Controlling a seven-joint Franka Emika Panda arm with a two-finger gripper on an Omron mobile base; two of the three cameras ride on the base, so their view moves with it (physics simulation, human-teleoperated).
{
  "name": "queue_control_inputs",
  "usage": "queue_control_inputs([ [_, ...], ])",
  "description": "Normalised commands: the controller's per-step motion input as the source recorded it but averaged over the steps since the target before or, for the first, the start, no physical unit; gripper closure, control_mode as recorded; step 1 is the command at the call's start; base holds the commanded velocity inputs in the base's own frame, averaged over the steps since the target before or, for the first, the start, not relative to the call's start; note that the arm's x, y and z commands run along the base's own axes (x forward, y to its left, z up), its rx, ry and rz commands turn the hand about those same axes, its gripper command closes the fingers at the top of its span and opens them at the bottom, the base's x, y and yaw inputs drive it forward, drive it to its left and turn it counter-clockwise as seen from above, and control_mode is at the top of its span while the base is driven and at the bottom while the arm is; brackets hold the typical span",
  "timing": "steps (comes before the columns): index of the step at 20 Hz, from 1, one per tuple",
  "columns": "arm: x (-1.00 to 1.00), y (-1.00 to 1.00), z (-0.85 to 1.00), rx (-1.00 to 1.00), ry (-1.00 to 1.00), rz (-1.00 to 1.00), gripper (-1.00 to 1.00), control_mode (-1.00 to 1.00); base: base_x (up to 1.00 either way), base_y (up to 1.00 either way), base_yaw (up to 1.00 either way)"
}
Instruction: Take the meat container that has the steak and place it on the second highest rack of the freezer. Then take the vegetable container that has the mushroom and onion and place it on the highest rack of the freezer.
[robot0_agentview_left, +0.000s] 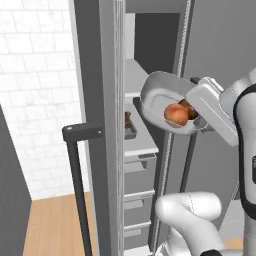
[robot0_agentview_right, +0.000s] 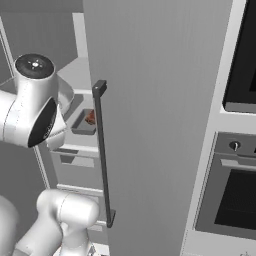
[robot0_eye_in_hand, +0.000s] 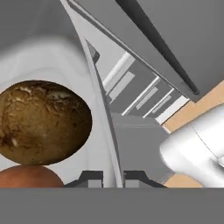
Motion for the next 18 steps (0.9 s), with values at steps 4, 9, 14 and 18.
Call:
queue_control_inputs([
  [4, 0.50, 0.35, 0.11, 0.12, -0.01, -0.47, 1.00, -1.00, 0.00, 0.00, 0.00],
  [9, 0.17, 0.04, 0.06, 0.10, 0.05, -0.07, 1.00, -1.00, 0.00, 0.00, 0.00],
  [14, 0.67, 0.24, -0.06, 0.01, 0.01, -0.02, 1.00, -1.00, 0.00, 0.00, 0.00],
  [18, 0.79, 0.24, 0.00, 0.00, 0.00, -0.14, 1.00, -1.00, 0.00, 0.00, 0.00],
])
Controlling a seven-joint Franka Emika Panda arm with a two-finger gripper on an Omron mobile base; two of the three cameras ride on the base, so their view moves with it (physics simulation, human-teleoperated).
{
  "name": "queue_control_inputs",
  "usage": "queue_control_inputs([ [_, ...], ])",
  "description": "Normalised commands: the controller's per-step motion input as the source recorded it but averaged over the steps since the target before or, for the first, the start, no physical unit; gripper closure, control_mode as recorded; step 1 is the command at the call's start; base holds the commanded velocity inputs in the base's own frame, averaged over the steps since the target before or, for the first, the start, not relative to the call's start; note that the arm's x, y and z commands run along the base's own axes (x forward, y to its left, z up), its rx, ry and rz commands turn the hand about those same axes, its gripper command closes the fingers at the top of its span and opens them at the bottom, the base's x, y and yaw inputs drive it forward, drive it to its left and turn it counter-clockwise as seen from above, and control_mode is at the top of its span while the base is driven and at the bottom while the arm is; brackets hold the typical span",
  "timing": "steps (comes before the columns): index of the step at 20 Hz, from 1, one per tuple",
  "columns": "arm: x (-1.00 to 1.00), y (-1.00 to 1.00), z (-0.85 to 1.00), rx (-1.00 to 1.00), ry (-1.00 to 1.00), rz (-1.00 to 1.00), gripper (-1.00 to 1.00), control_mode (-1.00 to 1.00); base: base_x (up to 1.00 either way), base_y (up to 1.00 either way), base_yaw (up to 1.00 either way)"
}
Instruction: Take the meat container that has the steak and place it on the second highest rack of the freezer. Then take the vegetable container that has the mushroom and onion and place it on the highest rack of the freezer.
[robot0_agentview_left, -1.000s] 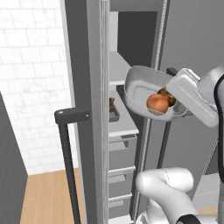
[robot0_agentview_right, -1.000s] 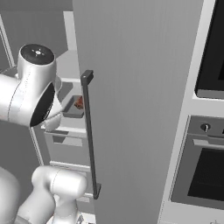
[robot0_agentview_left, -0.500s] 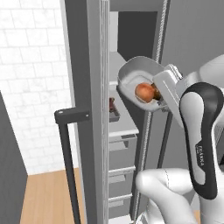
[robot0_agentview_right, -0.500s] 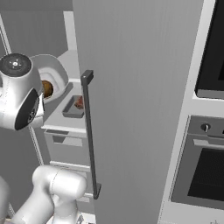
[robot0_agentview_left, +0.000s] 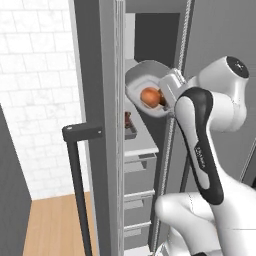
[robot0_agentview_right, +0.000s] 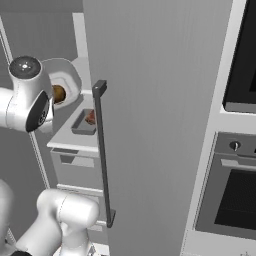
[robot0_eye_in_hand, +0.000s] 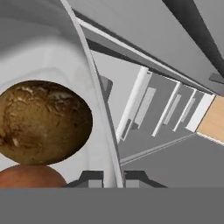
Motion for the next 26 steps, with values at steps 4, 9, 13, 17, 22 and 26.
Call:
queue_control_inputs([
  [4, 0.71, 0.44, 0.00, 0.00, 0.00, -0.14, 1.00, -1.00, 0.00, 0.00, 0.00],
  [9, 0.38, 0.26, 0.04, 0.00, 0.00, -0.08, 1.00, -1.00, 0.00, 0.00, 0.00],
  [13, 0.53, 0.10, 0.00, 0.00, 0.04, -0.09, 1.00, -1.00, 0.00, 0.00, 0.00],
  [17, 0.80, 0.02, 0.03, 0.00, 0.10, -0.10, 1.00, -1.00, 0.00, 0.00, 0.00],
  [22, 0.69, 0.09, 0.16, 0.00, 0.03, -0.11, 1.00, -1.00, 0.00, 0.00, 0.00],
  [26, 0.66, 0.12, 0.15, 0.00, 0.01, -0.07, 1.00, -1.00, 0.00, 0.00, 0.00],
])
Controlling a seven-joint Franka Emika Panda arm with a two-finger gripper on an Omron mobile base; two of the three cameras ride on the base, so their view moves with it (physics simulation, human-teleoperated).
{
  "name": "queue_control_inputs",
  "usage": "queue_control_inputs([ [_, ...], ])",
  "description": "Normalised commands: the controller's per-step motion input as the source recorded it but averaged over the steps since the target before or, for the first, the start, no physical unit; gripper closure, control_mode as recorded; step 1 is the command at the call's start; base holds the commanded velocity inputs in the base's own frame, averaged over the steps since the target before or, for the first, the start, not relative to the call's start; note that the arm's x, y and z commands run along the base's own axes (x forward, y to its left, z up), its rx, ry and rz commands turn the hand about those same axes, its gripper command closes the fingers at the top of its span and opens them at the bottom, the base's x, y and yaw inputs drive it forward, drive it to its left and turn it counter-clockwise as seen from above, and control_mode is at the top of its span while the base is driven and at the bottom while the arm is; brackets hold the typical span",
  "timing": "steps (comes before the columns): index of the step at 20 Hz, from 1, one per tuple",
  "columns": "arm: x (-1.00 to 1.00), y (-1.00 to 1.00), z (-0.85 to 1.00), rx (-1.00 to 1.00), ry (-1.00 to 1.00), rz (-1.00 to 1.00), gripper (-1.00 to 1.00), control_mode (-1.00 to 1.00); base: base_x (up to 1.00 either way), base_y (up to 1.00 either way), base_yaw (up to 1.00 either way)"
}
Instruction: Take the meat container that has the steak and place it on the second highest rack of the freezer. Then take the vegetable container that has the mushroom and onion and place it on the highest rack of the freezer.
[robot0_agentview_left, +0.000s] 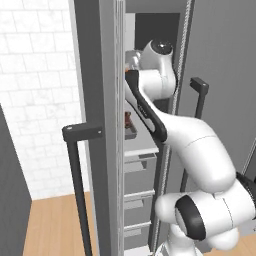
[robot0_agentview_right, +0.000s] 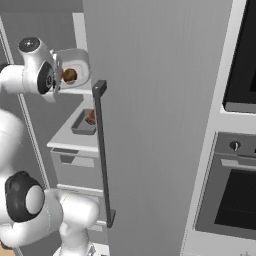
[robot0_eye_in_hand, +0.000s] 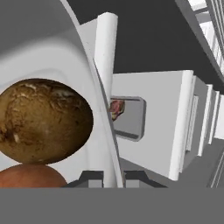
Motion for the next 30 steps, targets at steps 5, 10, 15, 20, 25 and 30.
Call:
queue_control_inputs([
  [5, 0.57, 0.15, 0.06, 0.00, 0.00, -0.05, 1.00, -1.00, 0.00, 0.00, 0.00],
  [10, 0.47, 0.15, 0.00, 0.00, 0.00, -0.03, 1.00, -1.00, 0.00, 0.00, 0.00],
  [15, 0.19, 0.05, 0.00, 0.00, 0.00, -0.05, 1.00, -1.00, 0.00, 0.00, 0.00],
  [20, 0.18, 0.01, -0.17, 0.02, 0.00, -0.08, 1.00, -1.00, 0.00, 0.00, 0.00],
  [25, 0.61, 0.00, -0.28, 0.08, 0.00, -0.08, 1.00, -1.00, 0.00, 0.00, 0.00],
  [30, 0.51, 0.00, -0.04, 0.14, 0.00, 0.00, 1.00, -1.00, 0.00, 0.00, 0.00],
])
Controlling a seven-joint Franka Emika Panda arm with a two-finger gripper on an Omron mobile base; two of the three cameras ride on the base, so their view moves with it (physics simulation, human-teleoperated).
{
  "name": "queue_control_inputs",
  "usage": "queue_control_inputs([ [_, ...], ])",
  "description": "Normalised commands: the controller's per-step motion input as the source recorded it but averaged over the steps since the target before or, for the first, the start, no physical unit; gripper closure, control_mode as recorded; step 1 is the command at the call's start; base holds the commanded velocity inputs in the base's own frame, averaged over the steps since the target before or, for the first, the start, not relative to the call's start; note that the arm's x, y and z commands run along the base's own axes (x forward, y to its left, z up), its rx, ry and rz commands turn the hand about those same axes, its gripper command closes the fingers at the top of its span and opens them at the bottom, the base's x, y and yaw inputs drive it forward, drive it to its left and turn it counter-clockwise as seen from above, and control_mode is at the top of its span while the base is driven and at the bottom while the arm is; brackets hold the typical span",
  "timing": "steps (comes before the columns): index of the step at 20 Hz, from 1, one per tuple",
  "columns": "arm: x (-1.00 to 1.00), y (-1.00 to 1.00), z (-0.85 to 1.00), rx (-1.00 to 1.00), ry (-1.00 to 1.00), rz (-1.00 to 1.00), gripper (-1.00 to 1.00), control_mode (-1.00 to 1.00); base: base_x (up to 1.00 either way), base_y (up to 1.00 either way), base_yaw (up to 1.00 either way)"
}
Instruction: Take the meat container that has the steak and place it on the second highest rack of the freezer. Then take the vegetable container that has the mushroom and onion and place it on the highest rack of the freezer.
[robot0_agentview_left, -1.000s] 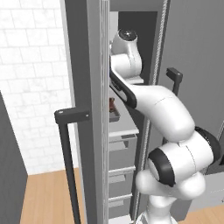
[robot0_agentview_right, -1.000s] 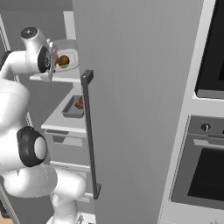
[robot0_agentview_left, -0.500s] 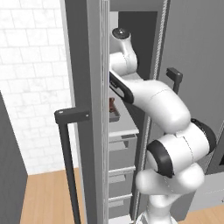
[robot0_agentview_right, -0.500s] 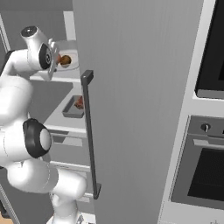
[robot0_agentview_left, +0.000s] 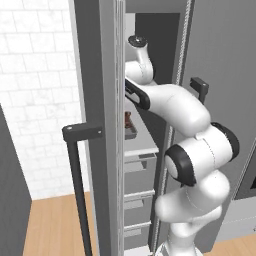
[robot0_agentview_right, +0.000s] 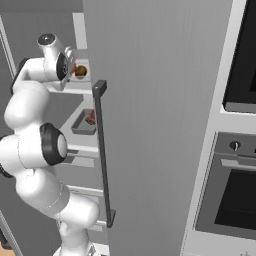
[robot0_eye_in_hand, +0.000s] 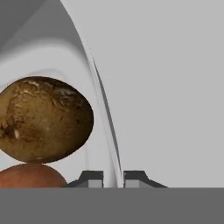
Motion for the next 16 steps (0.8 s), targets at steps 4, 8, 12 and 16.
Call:
queue_control_inputs([
  [4, 0.52, 0.00, 0.00, 0.07, 0.00, 0.00, -1.00, -1.00, 0.00, 0.00, 0.00],
  [8, 0.95, -0.01, -0.07, 0.00, -0.01, 0.00, -1.00, -1.00, 0.00, 0.00, 0.00],
  [12, 0.51, 0.00, -0.07, 0.02, -0.05, 0.00, -1.00, -1.00, 0.00, 0.00, 0.00],
  [16, -0.78, 0.00, 0.13, 0.19, 0.00, 0.00, -1.00, -1.00, 0.00, 0.00, 0.00],
])
